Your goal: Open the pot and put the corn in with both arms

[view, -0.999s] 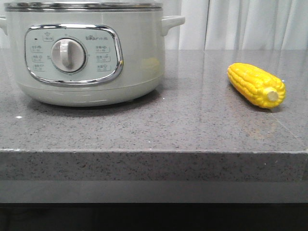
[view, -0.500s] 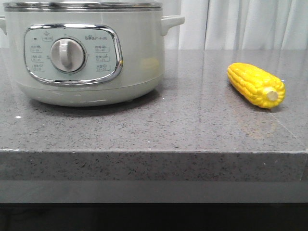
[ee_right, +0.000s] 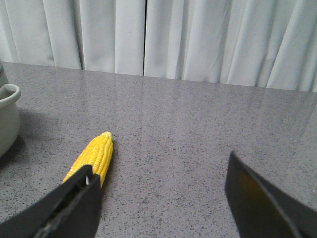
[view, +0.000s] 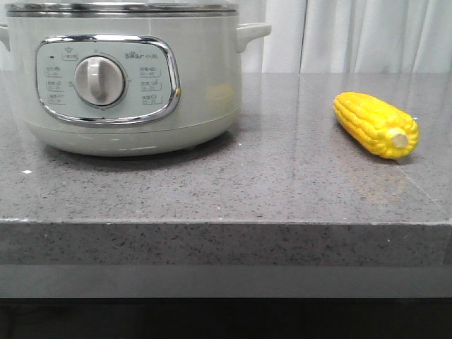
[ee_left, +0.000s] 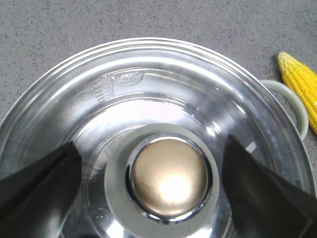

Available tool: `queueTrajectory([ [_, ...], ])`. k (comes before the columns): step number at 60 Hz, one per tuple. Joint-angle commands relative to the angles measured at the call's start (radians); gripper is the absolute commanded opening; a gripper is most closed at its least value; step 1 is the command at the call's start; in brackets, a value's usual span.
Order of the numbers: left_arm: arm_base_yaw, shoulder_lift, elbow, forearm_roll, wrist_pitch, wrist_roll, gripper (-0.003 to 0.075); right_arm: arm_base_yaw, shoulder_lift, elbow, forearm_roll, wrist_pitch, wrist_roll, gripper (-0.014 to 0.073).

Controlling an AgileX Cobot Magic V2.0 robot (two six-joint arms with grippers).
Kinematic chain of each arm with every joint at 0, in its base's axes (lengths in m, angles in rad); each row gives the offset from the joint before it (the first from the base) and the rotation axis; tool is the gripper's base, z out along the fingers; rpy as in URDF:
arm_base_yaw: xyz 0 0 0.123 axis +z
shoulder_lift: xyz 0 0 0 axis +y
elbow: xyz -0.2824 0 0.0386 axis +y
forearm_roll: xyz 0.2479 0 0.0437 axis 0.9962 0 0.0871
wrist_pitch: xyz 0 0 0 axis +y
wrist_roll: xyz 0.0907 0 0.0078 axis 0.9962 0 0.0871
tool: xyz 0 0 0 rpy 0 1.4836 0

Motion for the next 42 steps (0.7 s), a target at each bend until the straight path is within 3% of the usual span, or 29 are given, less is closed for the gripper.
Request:
queueTrajectory([
  [1, -0.01, -0.044, -0.035, -0.021, -0.03, -0.013, 0.0536, -0.004, 0.015, -0.028, -0.005, -0.075, -0.008, 0.0544],
  [18, -0.01, -0.041, -0.035, -0.021, -0.017, -0.013, 0.0363, -0.004, 0.015, -0.028, -0.005, -0.075, -0.008, 0.0544],
  [42, -0.01, -0.021, -0.035, -0.026, -0.012, -0.013, 0.0326, -0.004, 0.015, -0.028, -0.005, -0.075, -0.008, 0.0544],
])
